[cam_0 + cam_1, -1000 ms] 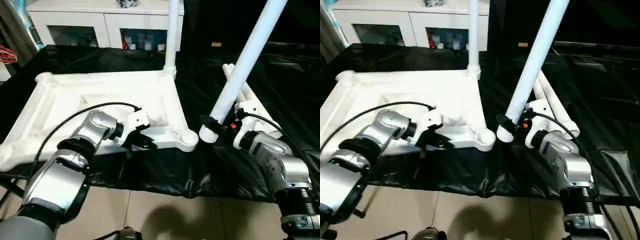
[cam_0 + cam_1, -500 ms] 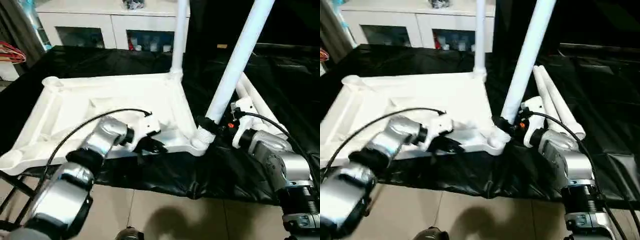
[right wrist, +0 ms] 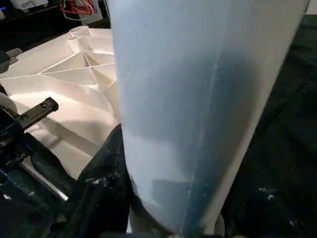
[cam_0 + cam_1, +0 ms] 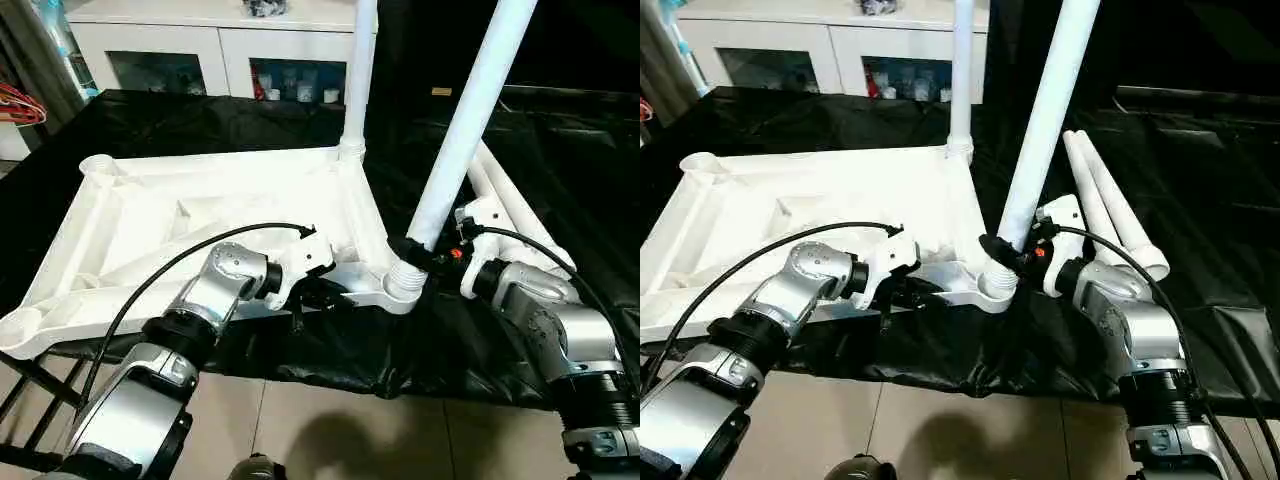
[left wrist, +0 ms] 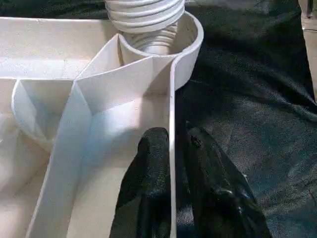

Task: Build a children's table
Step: Insert table leg to table base

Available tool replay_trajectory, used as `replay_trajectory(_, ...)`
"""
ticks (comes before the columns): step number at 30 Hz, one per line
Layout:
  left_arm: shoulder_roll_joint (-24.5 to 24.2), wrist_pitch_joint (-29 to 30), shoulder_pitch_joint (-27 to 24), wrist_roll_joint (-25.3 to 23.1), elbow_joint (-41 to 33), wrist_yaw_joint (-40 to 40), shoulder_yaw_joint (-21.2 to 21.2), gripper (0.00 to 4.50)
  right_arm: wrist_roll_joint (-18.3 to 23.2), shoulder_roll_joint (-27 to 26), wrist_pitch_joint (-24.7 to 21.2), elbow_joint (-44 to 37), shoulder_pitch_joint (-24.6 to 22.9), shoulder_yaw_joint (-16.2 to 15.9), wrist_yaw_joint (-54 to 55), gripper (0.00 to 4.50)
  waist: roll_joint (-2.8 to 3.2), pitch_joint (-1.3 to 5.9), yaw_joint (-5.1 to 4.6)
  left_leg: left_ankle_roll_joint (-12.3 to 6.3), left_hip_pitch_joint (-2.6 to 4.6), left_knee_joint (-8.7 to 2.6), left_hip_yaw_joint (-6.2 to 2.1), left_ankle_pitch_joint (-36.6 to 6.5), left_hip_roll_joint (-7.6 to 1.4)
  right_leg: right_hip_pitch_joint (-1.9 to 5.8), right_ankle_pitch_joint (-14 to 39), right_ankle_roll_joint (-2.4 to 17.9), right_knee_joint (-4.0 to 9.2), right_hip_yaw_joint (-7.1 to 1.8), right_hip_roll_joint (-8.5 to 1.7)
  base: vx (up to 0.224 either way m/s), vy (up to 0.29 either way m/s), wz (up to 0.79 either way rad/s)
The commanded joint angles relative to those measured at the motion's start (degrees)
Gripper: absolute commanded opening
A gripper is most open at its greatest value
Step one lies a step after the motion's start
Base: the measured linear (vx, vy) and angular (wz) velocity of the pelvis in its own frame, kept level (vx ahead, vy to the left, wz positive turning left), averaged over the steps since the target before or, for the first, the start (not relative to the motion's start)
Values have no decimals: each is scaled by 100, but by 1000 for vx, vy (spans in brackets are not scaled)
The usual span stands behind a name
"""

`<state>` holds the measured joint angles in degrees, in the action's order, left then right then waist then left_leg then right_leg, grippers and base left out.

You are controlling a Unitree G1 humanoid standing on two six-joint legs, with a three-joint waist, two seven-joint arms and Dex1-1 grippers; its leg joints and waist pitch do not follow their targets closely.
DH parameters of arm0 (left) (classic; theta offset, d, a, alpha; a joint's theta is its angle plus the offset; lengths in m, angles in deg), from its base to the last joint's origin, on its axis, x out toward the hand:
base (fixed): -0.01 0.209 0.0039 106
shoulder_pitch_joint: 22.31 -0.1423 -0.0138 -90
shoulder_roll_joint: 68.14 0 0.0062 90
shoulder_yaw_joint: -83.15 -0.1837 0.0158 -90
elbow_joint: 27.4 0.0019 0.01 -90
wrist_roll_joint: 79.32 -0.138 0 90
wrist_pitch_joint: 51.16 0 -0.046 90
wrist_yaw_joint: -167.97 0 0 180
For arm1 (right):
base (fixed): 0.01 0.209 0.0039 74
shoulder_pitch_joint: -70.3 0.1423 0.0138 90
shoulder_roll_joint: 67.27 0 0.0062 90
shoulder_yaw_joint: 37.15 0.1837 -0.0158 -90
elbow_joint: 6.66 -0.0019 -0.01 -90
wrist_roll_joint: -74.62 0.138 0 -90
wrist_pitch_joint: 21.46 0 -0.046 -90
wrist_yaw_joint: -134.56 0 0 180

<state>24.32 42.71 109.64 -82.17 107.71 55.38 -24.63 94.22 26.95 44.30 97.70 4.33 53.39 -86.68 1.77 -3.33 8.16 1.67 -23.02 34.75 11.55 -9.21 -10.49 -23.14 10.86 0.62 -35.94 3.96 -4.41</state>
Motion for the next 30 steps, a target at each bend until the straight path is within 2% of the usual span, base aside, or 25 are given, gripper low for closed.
replay_trajectory(1,-68,103,-90,36,-175,62,18,72,-44,-3,-20,-121,14,-41,23,190,-107,450,-13,-208,167,-380,-168,-1014,-300,251,1165,1104,467,-276,-494,0,0,0)
replay_trajectory(2,-68,103,-90,36,-175,62,18,72,-44,-3,-20,-121,14,-41,23,190,-107,447,-15,-198,166,-385,-171,-1033,-305,252,1171,1111,465,-275,-496,0,0,0)
replay_trajectory(3,-74,127,-110,41,-213,55,14,41,-44,0,-22,-127,10,-43,24,190,-111,447,-22,-195,163,-387,-172,-1038,-303,256,1175,1109,464,-275,-496,0,0,0)
replay_trajectory(6,-75,183,-124,56,-237,87,13,34,-47,1,-26,-138,3,-43,20,190,-105,450,-23,-196,164,-384,-169,-1013,-299,259,1125,1114,462,-277,-492,0,0,0)
replay_trajectory(9,-83,263,-138,89,-244,158,21,1,-54,8,-45,-153,3,-71,-13,190,-103,445,-22,-188,171,-386,-166,-1038,-301,252,1167,1113,469,-278,-491,0,0,0)
replay_trajectory(12,-89,308,-155,115,-271,171,36,0,-64,11,-53,-160,2,-98,-33,190,-105,445,-23,-172,174,-388,-167,-1077,-302,252,1208,1101,474,-280,-493,0,0,0)
replay_trajectory(14,-106,377,-192,159,-333,184,58,0,-71,24,-82,-172,8,-156,-94,190,-130,446,-24,-188,167,-387,-165,-1028,-303,259,1174,1106,467,-281,-500,0,0,0)
replay_trajectory(16,-123,432,-224,183,-396,186,58,0,-68,32,-104,-185,9,-189,-127,190,-120,448,-26,-210,164,-383,-165,-975,-302,258,1133,1110,457,-278,-495,0,0,0)
replay_trajectory(18,-107,538,-272,183,-474,4,97,0,-41,63,-197,-246,-8,-266,-226,190,-148,446,-36,-237,156,-385,-161,-944,-303,263,1075,1123,450,-279,-489,0,0,0)
replay_trajectory(19,-80,552,-285,166,-510,-109,108,0,-15,99,-272,-304,-32,-311,-300,190,-130,444,-26,-243,159,-382,-164,-952,-305,259,1115,1118,454,-279,-496,0,0,0)
replay_trajectory(24,24,717,-324,184,-717,-278,119,0,-62,214,-389,-353,-91,-430,-421,190,-152,430,-32,-218,163,-389,-163,-1025,-307,253,1288,1067,477,-282,-496,0,0,0)
replay_trajectory(26,53,784,-344,190,-795,-317,116,0,-103,242,-397,-324,-99,-454,-425,190,-174,431,-35,-209,157,-391,-163,-999,-300,259,1349,1023,487,-283,-492,0,0,0)
replay_trajectory(30,115,897,-437,233,-1078,-338,93,0,-236,295,-285,-116,-41,-468,-388,190,-169,435,-29,-238,157,-382,-163,-929,-301,253,1272,1039,476,-284,-493,0,0,0)
